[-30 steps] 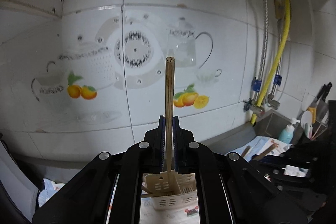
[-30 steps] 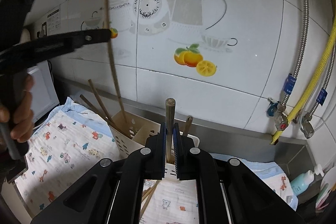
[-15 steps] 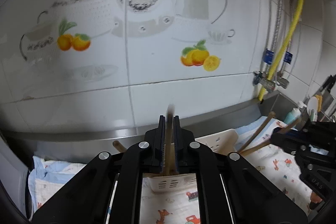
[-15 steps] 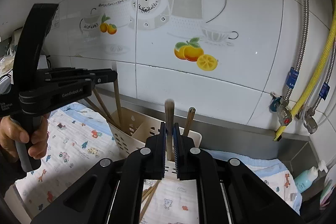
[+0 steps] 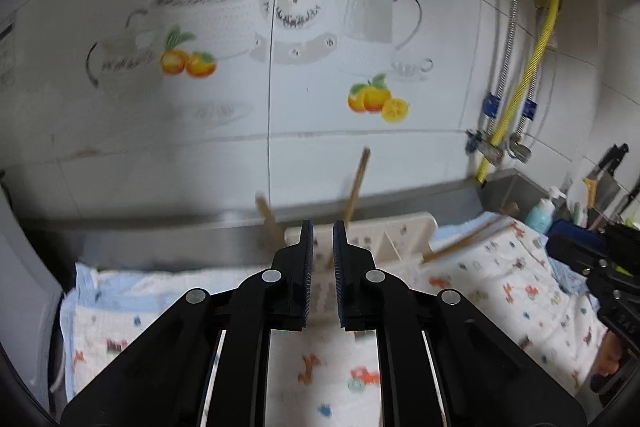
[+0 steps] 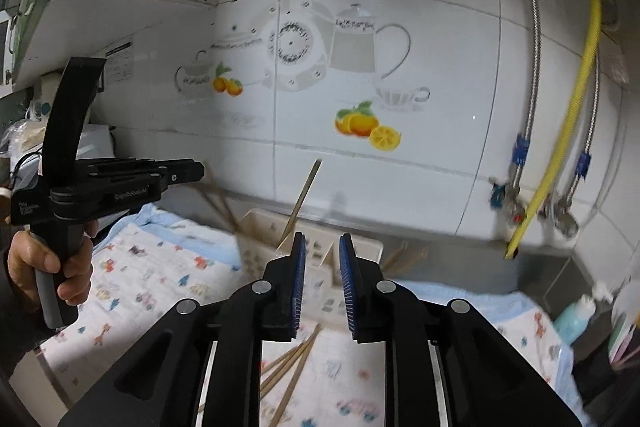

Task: Organize utensils
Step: 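Move both open tools back to the remaining chopsticks on the blanket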

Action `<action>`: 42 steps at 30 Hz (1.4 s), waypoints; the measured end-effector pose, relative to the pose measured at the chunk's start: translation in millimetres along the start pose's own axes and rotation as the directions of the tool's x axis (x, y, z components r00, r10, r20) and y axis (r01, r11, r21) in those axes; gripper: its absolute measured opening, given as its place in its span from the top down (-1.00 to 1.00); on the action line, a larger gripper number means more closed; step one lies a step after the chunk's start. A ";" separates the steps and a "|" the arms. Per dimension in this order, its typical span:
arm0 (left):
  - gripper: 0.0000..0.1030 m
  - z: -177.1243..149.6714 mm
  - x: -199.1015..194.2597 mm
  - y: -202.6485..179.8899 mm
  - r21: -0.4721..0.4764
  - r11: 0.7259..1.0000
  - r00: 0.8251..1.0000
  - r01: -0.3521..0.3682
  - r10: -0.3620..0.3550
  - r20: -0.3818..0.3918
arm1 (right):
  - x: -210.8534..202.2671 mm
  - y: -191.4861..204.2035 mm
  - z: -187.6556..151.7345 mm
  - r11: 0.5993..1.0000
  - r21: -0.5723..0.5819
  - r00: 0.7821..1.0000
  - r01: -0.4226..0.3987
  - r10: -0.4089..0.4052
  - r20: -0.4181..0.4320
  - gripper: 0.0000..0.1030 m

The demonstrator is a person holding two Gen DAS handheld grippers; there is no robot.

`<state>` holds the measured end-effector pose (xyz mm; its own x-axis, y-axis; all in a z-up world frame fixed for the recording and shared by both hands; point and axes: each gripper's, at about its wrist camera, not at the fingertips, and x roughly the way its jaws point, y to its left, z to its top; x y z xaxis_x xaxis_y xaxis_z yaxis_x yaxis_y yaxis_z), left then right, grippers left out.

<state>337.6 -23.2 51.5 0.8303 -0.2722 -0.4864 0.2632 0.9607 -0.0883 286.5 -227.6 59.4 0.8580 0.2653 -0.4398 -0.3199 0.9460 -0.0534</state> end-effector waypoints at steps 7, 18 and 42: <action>0.61 -60.0 -23.7 6.6 -0.034 0.999 0.998 0.013 -0.015 -0.053 | -3.8 24.8 -72.9 0.999 0.037 0.993 -0.017 0.021 -0.118 0.65; 0.54 -152.2 -23.0 -8.2 -0.029 0.998 0.979 0.052 -0.057 -0.194 | 19.5 41.9 -165.0 0.985 0.170 0.959 -0.014 0.062 -0.276 0.65; 0.54 -210.4 9.9 -22.8 -0.038 0.992 0.931 0.118 -0.124 -0.344 | 74.2 38.3 -197.6 0.971 0.234 0.917 0.043 0.055 -0.395 0.70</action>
<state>236.4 -36.3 -134.3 0.5711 -0.3534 -0.7409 0.3403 0.9233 -0.1780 258.5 -208.6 -152.5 0.6105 0.2213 -0.7605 -0.1794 0.9739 0.1394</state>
